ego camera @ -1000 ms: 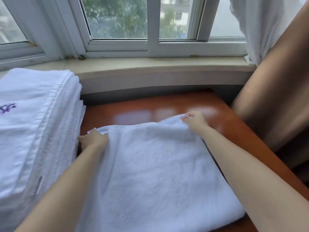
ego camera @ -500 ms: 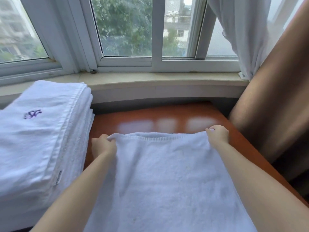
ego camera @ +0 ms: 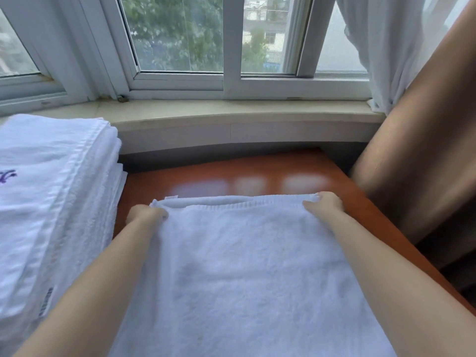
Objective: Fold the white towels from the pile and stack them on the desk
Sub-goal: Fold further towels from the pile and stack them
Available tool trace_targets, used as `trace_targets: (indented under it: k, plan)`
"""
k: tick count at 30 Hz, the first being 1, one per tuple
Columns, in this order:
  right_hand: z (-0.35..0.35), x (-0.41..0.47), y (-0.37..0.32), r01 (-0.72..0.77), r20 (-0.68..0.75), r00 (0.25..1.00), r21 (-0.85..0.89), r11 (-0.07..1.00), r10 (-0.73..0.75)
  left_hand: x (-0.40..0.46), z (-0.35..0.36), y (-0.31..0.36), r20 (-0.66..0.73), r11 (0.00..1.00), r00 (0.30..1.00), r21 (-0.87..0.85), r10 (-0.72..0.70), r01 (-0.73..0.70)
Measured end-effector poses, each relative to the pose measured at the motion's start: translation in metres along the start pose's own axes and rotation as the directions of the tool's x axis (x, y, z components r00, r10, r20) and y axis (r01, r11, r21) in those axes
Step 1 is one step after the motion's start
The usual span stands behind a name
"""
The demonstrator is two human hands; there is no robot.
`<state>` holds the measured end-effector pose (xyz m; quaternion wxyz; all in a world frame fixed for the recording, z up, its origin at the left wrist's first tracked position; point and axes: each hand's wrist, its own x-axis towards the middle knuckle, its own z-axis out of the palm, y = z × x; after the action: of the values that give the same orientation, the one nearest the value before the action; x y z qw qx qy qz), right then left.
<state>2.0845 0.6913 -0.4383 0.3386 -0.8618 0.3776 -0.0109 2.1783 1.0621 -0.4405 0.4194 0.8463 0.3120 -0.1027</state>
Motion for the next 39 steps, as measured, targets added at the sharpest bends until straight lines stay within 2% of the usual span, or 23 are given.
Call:
trace_targets:
  k: [1, 3, 5, 6, 8, 10, 13, 15, 17, 19, 21, 22, 24, 27, 28, 29, 30, 32, 34, 36, 38, 39]
  plan:
    - [-0.004, 0.000, -0.001, 0.030, 0.056, 0.998, 0.056, 0.998, -0.033, 0.000, -0.001, 0.002, 0.061, 0.995, 0.998, -0.092, 0.030, -0.024]
    - [-0.010, -0.006, -0.003, 0.083, 0.100, 0.990, 0.182, 0.980, -0.102, -0.010, -0.008, 0.003, 0.087, 0.966, 0.989, -0.239, 0.120, -0.096]
    - [-0.020, -0.019, -0.011, 0.147, 0.018, 0.988, 0.221, 0.964, -0.154, -0.029, -0.016, 0.007, 0.036, 0.924, 0.983, -0.349, 0.178, -0.154]
    - [-0.029, -0.025, -0.019, 0.193, -0.040, 0.981, 0.176, 0.965, -0.189, -0.040, -0.023, 0.013, -0.019, 0.904, 0.971, -0.361, 0.236, -0.227]
    - [-0.056, -0.035, -0.042, 0.294, -0.167, 0.945, 0.058, 0.954, -0.281, -0.061, -0.048, 0.038, -0.158, 0.838, 0.893, -0.311, 0.421, -0.449]
    - [-0.094, -0.045, -0.069, 0.378, -0.331, 0.880, 0.052, 0.924, -0.341, -0.082, -0.087, 0.073, -0.300, 0.732, 0.771, -0.255, 0.562, -0.632]
    - [-0.149, -0.068, -0.104, 0.480, -0.562, 0.742, 0.064, 0.875, -0.366, -0.109, -0.148, 0.112, -0.473, 0.595, 0.636, -0.257, 0.610, -0.762]
    - [-0.172, -0.084, -0.113, 0.520, -0.626, 0.673, 0.024, 0.854, -0.393, -0.124, -0.175, 0.113, -0.504, 0.560, 0.621, -0.289, 0.601, -0.776]
    - [-0.178, -0.100, -0.110, 0.532, -0.596, 0.660, -0.060, 0.845, -0.457, -0.134, -0.187, 0.096, -0.497, 0.562, 0.608, -0.260, 0.619, -0.785]
    - [-0.173, -0.116, -0.093, 0.543, -0.524, 0.663, -0.155, 0.825, -0.535, -0.142, -0.182, 0.066, -0.476, 0.611, 0.598, -0.150, 0.645, -0.777]
    - [-0.158, -0.130, -0.063, 0.554, -0.439, 0.651, -0.283, 0.783, -0.620, -0.151, -0.161, 0.024, -0.441, 0.676, 0.631, -0.069, 0.639, -0.733]
    - [-0.147, -0.139, -0.044, 0.550, -0.370, 0.654, -0.367, 0.751, -0.660, -0.159, -0.147, -0.001, -0.404, 0.726, 0.686, -0.073, 0.605, -0.684]
    - [-0.118, -0.155, -0.001, 0.512, -0.155, 0.715, -0.547, 0.662, -0.682, -0.178, -0.112, -0.058, -0.334, 0.810, 0.781, -0.078, 0.528, -0.581]
    - [-0.073, -0.180, 0.063, 0.471, 0.178, 0.800, -0.778, 0.415, -0.573, -0.205, -0.066, -0.138, -0.195, 0.866, 0.863, -0.099, 0.466, -0.490]
    - [-0.061, -0.187, 0.082, 0.476, 0.246, 0.804, -0.813, 0.336, -0.542, -0.210, -0.056, -0.160, -0.168, 0.885, 0.885, -0.107, 0.434, -0.454]
    - [-0.053, -0.194, 0.098, 0.473, 0.277, 0.814, -0.826, 0.306, -0.511, -0.213, -0.051, -0.178, -0.160, 0.903, 0.904, -0.110, 0.396, -0.415]
    - [-0.047, -0.199, 0.111, 0.452, 0.269, 0.834, -0.833, 0.318, -0.481, -0.214, -0.049, -0.192, -0.167, 0.919, 0.920, -0.115, 0.356, -0.376]
    - [-0.045, -0.208, 0.126, 0.380, 0.197, 0.885, -0.828, 0.412, -0.422, -0.213, -0.053, -0.206, -0.216, 0.940, 0.937, -0.141, 0.276, -0.309]
    - [-0.047, -0.210, 0.133, 0.326, 0.120, 0.909, -0.799, 0.505, -0.398, -0.210, -0.059, -0.212, -0.248, 0.956, 0.949, -0.168, 0.194, -0.239]
    - [-0.048, -0.209, 0.135, 0.306, 0.101, 0.930, -0.745, 0.592, -0.353, -0.207, -0.064, -0.214, -0.229, 0.966, 0.968, -0.207, 0.106, -0.155]
    - [-0.047, -0.210, 0.134, 0.203, 0.042, 0.974, -0.596, 0.776, -0.223, -0.207, -0.068, -0.213, -0.159, 0.962, 0.987, -0.263, 0.026, -0.068]
    - [-0.046, -0.210, 0.132, 0.109, -0.004, 0.992, -0.453, 0.885, -0.124, -0.208, -0.071, -0.210, -0.130, 0.961, 0.991, -0.274, 0.008, -0.044]
